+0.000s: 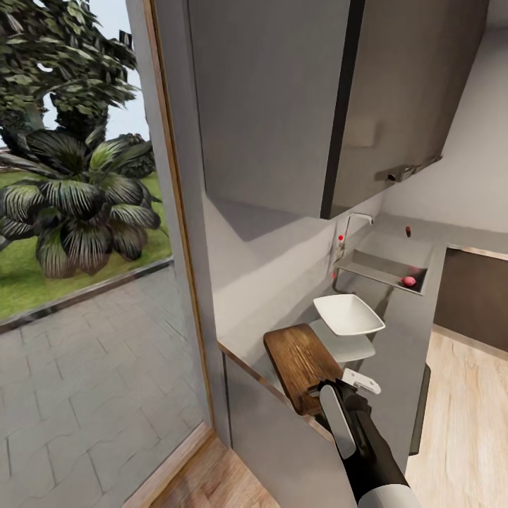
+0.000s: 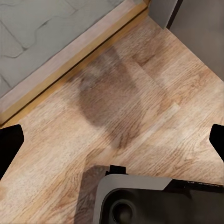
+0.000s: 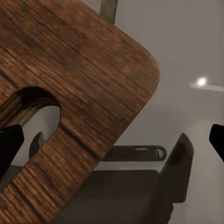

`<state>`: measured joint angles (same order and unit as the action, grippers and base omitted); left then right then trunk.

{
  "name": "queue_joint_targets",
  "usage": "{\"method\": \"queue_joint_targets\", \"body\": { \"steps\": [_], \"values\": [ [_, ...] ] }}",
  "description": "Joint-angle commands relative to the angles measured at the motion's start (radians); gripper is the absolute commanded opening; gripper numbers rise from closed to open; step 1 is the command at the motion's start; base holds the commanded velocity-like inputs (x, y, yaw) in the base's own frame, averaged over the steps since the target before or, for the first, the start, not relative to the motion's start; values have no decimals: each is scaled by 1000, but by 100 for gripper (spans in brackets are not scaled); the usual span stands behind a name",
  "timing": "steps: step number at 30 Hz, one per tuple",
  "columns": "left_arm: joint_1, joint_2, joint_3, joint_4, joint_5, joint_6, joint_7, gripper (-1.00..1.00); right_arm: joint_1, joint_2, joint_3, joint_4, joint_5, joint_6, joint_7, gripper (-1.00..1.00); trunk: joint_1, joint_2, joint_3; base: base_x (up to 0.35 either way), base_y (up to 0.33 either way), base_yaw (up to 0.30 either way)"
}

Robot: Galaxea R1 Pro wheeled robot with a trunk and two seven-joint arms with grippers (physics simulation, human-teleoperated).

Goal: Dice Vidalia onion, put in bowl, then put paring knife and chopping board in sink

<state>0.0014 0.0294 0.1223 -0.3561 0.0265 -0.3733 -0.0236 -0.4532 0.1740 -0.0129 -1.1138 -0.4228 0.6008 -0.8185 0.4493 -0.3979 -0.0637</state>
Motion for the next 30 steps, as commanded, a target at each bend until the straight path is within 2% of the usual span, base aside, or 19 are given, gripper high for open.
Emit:
{"method": "queue_joint_targets", "body": {
  "steps": [1, 2, 3, 30],
  "values": [
    [0, 0, 2, -1, 3, -1, -2, 100, -1, 1, -1, -1, -7, 4, -6, 100, 1, -2, -2, 0, 0, 0],
    [0, 0, 2, -1, 3, -1, -2, 100, -1, 1, -1, -1, -7, 4, -6, 100, 1, -2, -2, 0, 0, 0],
    [0, 0, 2, -1, 3, -1, -2, 100, -1, 1, -1, -1, -7, 4, -7, -100, 1, -2, -2, 0, 0, 0],
    [0, 0, 1, -1, 3, -1, -2, 100, -1, 1, -4, -1, -9, 5, -7, -100, 1, -2, 1, 0, 0, 0]
  ]
}}
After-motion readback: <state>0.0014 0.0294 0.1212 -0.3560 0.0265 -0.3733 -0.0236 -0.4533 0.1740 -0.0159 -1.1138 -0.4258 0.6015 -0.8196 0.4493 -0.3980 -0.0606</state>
